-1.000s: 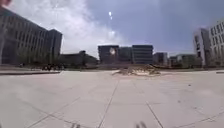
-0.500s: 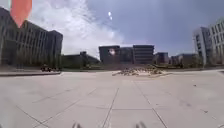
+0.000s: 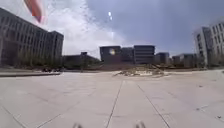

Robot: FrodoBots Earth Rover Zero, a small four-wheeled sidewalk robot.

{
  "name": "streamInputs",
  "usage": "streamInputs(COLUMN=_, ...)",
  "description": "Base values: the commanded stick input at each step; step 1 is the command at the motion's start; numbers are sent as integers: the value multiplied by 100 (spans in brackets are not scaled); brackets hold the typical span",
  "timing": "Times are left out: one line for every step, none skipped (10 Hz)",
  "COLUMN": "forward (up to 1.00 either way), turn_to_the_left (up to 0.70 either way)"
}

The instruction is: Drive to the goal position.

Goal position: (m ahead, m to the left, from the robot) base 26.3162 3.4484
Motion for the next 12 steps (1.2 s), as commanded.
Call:
streamInputs(forward=45, turn_to_the_left=6)
streamInputs(forward=45, turn_to_the_left=5)
streamInputs(forward=45, turn_to_the_left=3)
streamInputs(forward=45, turn_to_the_left=3)
streamInputs(forward=45, turn_to_the_left=3)
streamInputs(forward=45, turn_to_the_left=3)
streamInputs(forward=45, turn_to_the_left=3)
streamInputs(forward=45, turn_to_the_left=3)
streamInputs(forward=45, turn_to_the_left=3)
streamInputs(forward=45, turn_to_the_left=3)
streamInputs(forward=45, turn_to_the_left=3)
streamInputs(forward=45, turn_to_the_left=3)
